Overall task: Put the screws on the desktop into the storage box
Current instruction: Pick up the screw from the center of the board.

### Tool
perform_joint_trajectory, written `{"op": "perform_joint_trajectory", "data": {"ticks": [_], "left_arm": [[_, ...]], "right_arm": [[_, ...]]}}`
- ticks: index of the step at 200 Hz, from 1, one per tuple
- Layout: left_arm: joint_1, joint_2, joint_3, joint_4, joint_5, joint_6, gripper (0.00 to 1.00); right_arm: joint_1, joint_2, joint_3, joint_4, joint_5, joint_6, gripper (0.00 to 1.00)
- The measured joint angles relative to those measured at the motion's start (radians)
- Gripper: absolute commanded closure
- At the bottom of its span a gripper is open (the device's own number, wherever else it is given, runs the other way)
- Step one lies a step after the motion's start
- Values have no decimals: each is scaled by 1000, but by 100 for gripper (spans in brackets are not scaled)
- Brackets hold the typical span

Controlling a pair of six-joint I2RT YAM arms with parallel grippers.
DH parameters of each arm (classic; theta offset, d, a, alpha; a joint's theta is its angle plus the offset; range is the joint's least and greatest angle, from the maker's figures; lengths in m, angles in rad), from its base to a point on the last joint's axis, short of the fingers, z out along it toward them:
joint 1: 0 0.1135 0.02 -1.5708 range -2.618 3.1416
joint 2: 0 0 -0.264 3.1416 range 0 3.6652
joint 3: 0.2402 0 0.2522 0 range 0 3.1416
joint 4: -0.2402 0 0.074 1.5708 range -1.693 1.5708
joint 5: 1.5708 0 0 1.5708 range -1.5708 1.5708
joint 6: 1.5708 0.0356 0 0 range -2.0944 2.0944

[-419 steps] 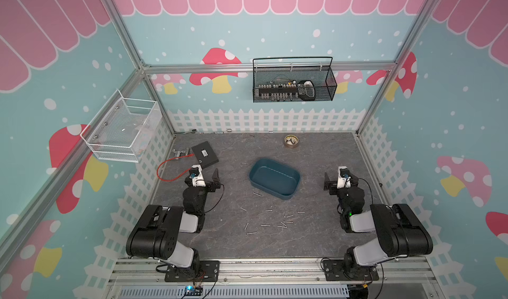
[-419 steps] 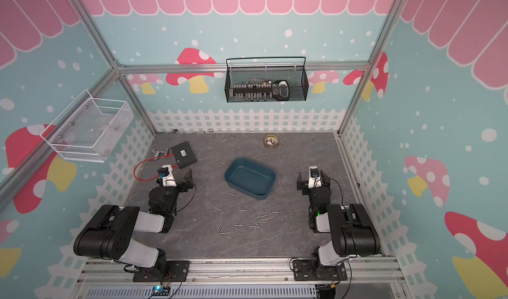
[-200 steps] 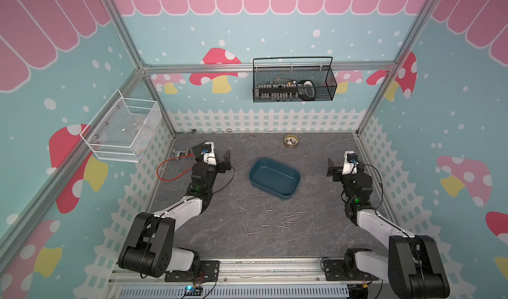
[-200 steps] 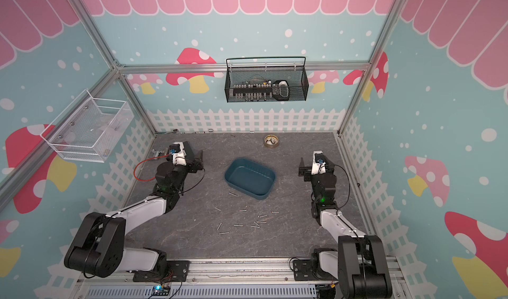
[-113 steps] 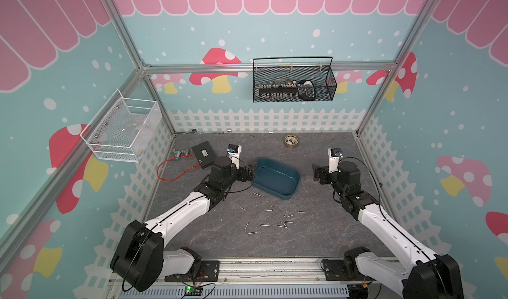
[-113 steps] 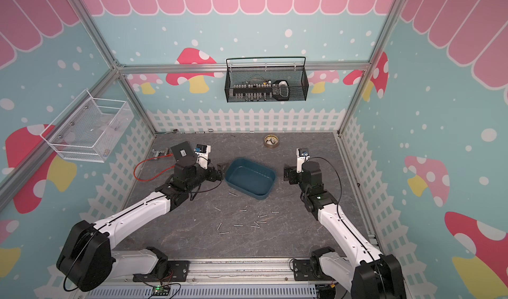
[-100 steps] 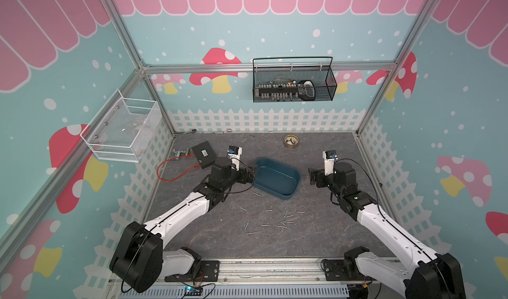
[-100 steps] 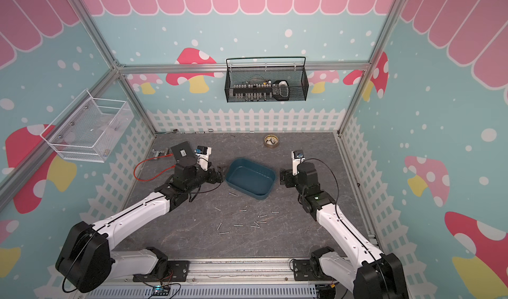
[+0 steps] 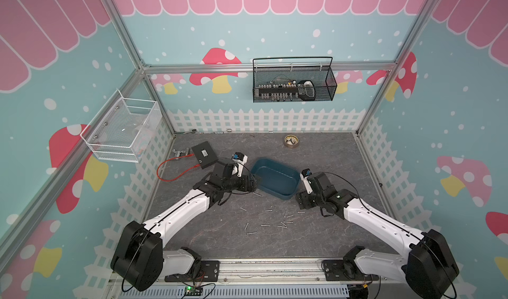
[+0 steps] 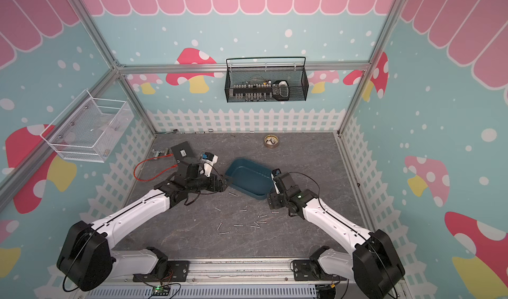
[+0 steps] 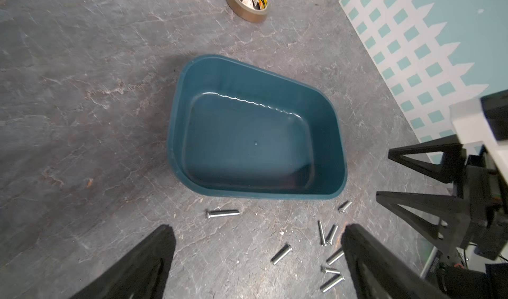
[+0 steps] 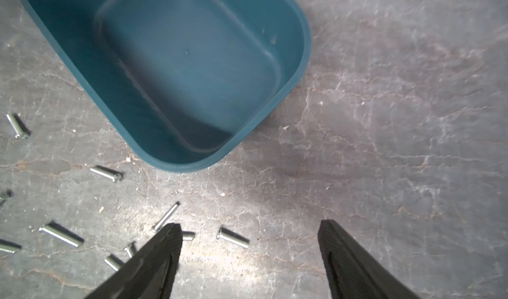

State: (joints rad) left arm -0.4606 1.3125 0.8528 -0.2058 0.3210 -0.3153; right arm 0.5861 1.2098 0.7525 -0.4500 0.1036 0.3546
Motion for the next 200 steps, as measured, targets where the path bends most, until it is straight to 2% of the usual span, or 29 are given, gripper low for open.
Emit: {"op": "perform_joint_trajectory", "data": {"ticks": [37, 59, 77, 131, 200], "left_arm": [[50, -11, -29, -10, 104, -24, 1], [101, -53, -67, -19, 160, -34, 1], [134, -90, -93, -29, 196, -47, 1], [152, -140, -131, -38, 233, -64, 1], [172, -180, -191, -49, 232, -75, 1]], "right_arm": [[41, 41, 8, -58, -19, 13, 21], [54, 51, 12, -85, -29, 23, 26], [58, 72, 16, -105, -37, 32, 27], [96, 147, 16, -143, -34, 60, 36], [102, 195, 15, -145, 17, 73, 40]]}}
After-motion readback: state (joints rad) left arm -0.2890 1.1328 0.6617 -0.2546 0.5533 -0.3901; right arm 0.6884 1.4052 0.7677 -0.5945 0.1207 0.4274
